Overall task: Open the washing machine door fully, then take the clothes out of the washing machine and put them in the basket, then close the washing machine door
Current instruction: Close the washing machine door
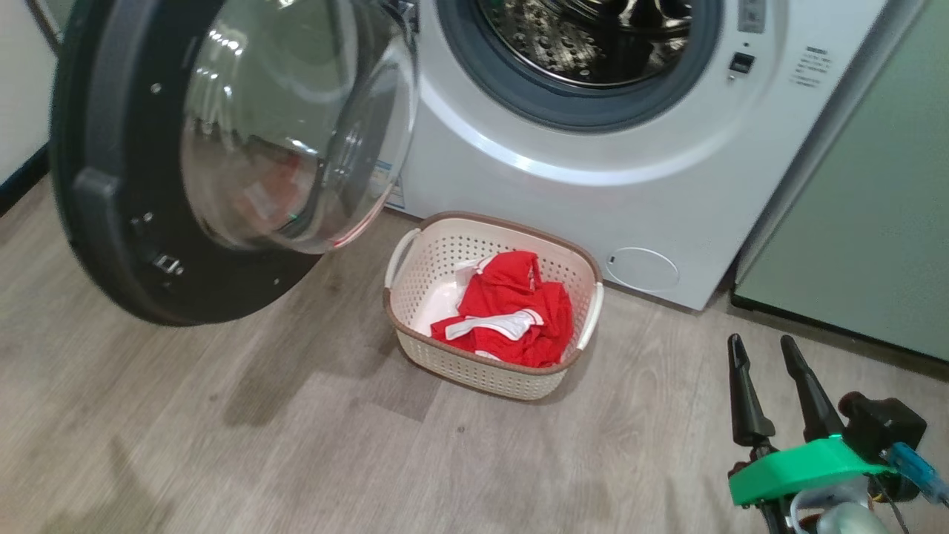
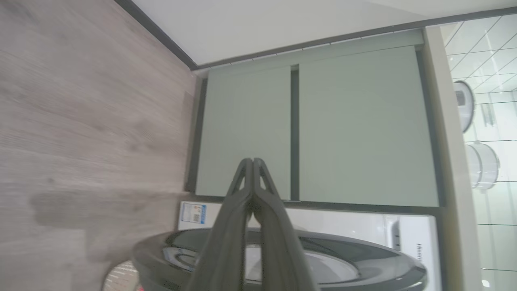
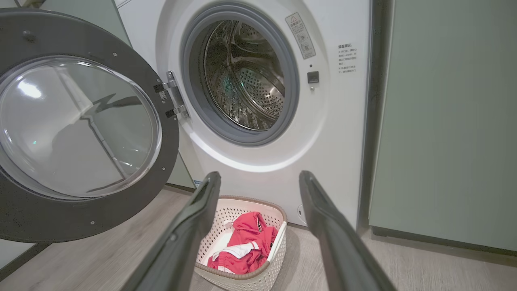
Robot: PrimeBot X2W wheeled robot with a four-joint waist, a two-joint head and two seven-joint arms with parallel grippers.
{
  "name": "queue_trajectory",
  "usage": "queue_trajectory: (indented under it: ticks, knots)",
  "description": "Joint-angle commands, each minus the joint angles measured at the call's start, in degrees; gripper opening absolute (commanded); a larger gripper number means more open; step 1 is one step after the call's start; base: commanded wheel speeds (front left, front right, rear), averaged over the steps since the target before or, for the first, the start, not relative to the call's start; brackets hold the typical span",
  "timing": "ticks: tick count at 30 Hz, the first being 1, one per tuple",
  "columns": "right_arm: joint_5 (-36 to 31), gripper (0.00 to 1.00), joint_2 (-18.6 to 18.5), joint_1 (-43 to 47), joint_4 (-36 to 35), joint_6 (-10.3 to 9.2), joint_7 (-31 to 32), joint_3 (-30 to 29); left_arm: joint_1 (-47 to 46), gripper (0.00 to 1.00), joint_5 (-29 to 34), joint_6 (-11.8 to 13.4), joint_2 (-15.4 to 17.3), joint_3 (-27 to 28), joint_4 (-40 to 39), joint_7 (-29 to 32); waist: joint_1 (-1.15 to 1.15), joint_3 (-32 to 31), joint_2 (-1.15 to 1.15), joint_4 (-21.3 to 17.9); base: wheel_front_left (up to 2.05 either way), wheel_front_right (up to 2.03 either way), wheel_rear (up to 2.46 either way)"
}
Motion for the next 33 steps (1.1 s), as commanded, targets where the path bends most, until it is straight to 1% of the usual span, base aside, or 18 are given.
queue_trajectory:
  ticks: [1,4,7,10,16,21,24,29,33]
  knots:
    - [-0.1,1.00,-0.7,-1.7,-1.6,-0.04,-0.4,1.2,-3.1,0.00,-0.8,0.4,3.4,1.1,-1.4,1.2,0.00,0.3,0.00,-0.7,0.00,0.00,0.00]
    - [-0.1,1.00,-1.1,-1.9,-1.5,-0.04,-0.4,1.5,-6.9,0.00,-2.7,2.4,4.8,1.9,1.1,4.7,0.00,0.6,0.00,-1.9,0.00,0.00,0.00]
    - [-0.1,1.00,-1.5,-2.2,-1.4,-0.04,-0.4,1.8,-9.0,0.00,-3.3,3.3,5.8,1.4,2.9,8.0,0.00,0.8,0.00,-3.2,0.00,0.00,0.00]
    - [-0.1,1.00,-1.9,-2.5,-1.3,-0.04,-0.4,2.4,-10.3,0.00,-3.1,3.6,6.6,0.2,3.8,11.1,0.00,1.2,0.00,-4.5,0.00,0.00,0.00]
    - [0.0,1.00,-2.6,-2.8,-1.3,-0.04,-0.4,2.8,-11.6,0.00,-2.2,3.2,6.8,-2.4,4.0,15.8,0.00,1.9,0.00,-6.2,0.00,0.00,0.00]
    - [-0.1,1.00,-2.6,-2.5,-1.3,-0.04,-0.4,2.8,-11.6,0.00,-1.3,3.1,5.1,-4.5,2.9,18.1,0.00,2.3,0.00,-6.5,0.00,0.00,0.00]
    - [-0.2,1.00,-2.5,-2.5,-1.2,-0.04,-0.4,2.9,-11.3,0.00,-1.3,2.4,3.8,-5.4,1.6,19.6,0.00,2.3,0.00,-6.6,0.00,0.00,0.00]
    - [-0.1,1.00,-2.4,-2.5,-1.1,-0.04,-0.4,2.7,-10.7,0.00,-1.7,1.6,0.5,-7.3,-1.3,24.1,0.00,2.1,0.00,-6.2,0.00,0.00,0.00]
    - [-0.2,1.00,-2.3,-2.4,-1.1,-0.04,-0.4,2.5,-10.3,0.00,-2.0,1.6,-2.5,-9.3,-4.4,28.3,0.00,2.0,0.00,-5.5,0.00,0.00,0.00]
